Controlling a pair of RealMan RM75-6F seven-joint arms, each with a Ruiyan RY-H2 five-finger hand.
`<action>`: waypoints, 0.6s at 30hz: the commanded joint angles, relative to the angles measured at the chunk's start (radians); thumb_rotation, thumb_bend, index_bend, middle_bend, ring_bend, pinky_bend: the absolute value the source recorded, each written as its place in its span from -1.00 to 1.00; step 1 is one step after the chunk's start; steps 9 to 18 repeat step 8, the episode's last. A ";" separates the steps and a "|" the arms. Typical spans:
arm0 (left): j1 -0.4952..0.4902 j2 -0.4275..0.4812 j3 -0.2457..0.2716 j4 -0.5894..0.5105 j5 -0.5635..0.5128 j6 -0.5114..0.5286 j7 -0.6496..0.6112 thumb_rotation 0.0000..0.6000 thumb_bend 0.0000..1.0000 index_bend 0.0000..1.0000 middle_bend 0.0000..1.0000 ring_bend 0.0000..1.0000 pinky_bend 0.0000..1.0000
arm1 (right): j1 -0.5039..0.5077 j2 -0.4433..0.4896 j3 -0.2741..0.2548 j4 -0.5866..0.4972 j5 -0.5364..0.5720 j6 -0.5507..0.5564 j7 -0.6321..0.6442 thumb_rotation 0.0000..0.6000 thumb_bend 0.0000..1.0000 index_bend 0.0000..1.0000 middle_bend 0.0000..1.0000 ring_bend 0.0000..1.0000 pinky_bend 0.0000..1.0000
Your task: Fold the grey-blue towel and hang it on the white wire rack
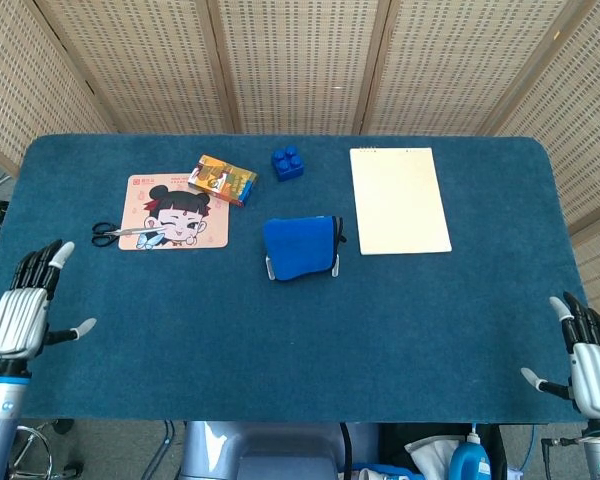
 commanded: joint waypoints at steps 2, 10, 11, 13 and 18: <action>0.083 0.020 0.051 -0.035 0.057 0.074 0.018 1.00 -0.78 -1.00 -1.00 -1.00 -1.00 | -0.010 0.004 -0.007 -0.012 -0.021 0.024 -0.007 1.00 -1.00 -1.00 -1.00 -1.00 -1.00; 0.123 0.039 0.073 -0.024 0.121 0.109 0.037 1.00 -0.77 -1.00 -1.00 -1.00 -1.00 | -0.021 0.010 -0.010 -0.022 -0.041 0.052 -0.013 1.00 -1.00 -1.00 -1.00 -1.00 -1.00; 0.123 0.039 0.073 -0.024 0.121 0.109 0.037 1.00 -0.77 -1.00 -1.00 -1.00 -1.00 | -0.021 0.010 -0.010 -0.022 -0.041 0.052 -0.013 1.00 -1.00 -1.00 -1.00 -1.00 -1.00; 0.123 0.039 0.073 -0.024 0.121 0.109 0.037 1.00 -0.77 -1.00 -1.00 -1.00 -1.00 | -0.021 0.010 -0.010 -0.022 -0.041 0.052 -0.013 1.00 -1.00 -1.00 -1.00 -1.00 -1.00; 0.123 0.039 0.073 -0.024 0.121 0.109 0.037 1.00 -0.77 -1.00 -1.00 -1.00 -1.00 | -0.021 0.010 -0.010 -0.022 -0.041 0.052 -0.013 1.00 -1.00 -1.00 -1.00 -1.00 -1.00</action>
